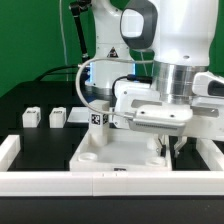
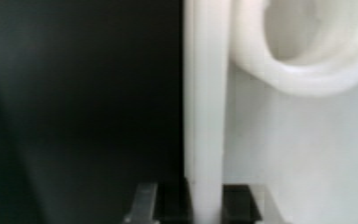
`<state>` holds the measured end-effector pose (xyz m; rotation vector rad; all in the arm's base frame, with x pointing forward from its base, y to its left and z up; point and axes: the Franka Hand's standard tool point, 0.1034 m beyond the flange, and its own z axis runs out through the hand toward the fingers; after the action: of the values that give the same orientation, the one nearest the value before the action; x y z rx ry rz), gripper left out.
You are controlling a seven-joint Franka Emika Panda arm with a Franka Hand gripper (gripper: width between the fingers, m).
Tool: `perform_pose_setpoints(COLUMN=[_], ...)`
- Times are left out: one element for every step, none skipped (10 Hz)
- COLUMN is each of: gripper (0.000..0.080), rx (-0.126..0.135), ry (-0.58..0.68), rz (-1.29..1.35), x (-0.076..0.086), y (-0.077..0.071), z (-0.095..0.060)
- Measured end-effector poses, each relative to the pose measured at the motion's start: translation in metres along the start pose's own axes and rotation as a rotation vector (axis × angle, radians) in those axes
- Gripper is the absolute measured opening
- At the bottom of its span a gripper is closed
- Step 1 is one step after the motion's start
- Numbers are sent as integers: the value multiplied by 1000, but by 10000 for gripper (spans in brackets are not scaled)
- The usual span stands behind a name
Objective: Assemble square table
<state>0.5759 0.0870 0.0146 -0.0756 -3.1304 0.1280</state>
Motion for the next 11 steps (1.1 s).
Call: perform_pose_setpoints(gripper=[62, 62, 62, 62, 62, 62, 62, 62, 62, 62, 62], rx=[-1, 0, -1, -1, -1, -1, 5, 8, 6, 22, 24], ry=[29, 54, 54, 54, 54, 57, 74, 99, 114, 136, 141], rz=[-54, -69, -50, -50, -50, -46, -49, -66, -68, -69, -67], x=[-2, -2, -1, -1, -1, -1, 3, 5, 4, 3, 1], y=[10, 12, 10, 9, 9, 10, 18, 30, 39, 39, 38], z=[-2, -2, -1, -1, -1, 0, -1, -2, -2, -2, -2])
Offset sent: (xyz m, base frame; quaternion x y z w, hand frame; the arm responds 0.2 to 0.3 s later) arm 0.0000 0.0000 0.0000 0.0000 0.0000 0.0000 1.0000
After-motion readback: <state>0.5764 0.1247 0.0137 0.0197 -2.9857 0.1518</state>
